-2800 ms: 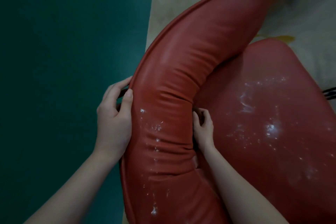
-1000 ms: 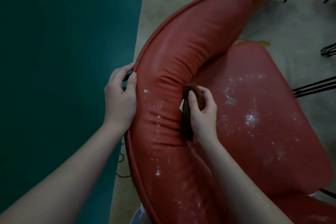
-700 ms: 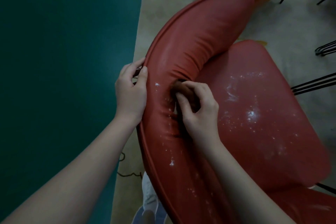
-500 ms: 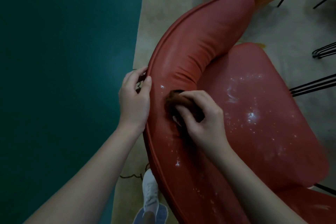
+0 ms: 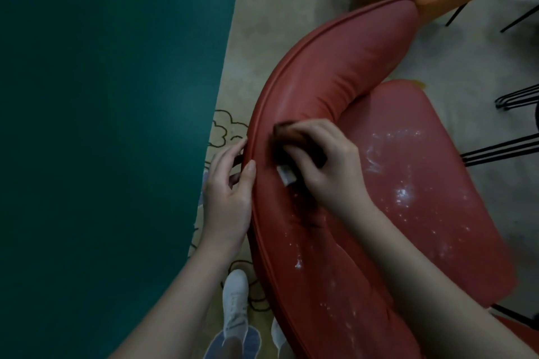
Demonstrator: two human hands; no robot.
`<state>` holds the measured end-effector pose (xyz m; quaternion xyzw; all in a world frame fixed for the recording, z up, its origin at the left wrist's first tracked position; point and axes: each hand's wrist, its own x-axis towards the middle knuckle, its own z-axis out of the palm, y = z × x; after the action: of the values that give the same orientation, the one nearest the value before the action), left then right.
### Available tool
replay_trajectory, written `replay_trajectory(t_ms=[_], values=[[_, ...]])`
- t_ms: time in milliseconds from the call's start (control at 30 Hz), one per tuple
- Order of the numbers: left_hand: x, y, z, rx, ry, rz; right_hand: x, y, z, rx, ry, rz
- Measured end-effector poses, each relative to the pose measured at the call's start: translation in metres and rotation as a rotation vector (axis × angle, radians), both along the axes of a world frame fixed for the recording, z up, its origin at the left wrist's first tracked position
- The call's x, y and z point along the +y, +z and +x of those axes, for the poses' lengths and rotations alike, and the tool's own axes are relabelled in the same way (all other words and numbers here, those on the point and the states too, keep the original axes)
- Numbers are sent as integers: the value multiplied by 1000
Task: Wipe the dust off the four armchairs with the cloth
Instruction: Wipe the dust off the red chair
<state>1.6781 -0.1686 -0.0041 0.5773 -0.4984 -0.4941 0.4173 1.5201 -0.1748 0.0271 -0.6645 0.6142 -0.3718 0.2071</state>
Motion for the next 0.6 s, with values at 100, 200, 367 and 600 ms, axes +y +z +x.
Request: replay_trajectory(t_ms=[100,200,367,600], values=[[0,0,1,50,-9,7,-16,-3,6,13,6,3],[1,-2,5,50,-26,9,2,2,9,1,156,49],[10,3,10,122,-44,54,4,14,-5,-1,194,59],[14,3,13,153,-46,58,-3,3,5,39,178,56]])
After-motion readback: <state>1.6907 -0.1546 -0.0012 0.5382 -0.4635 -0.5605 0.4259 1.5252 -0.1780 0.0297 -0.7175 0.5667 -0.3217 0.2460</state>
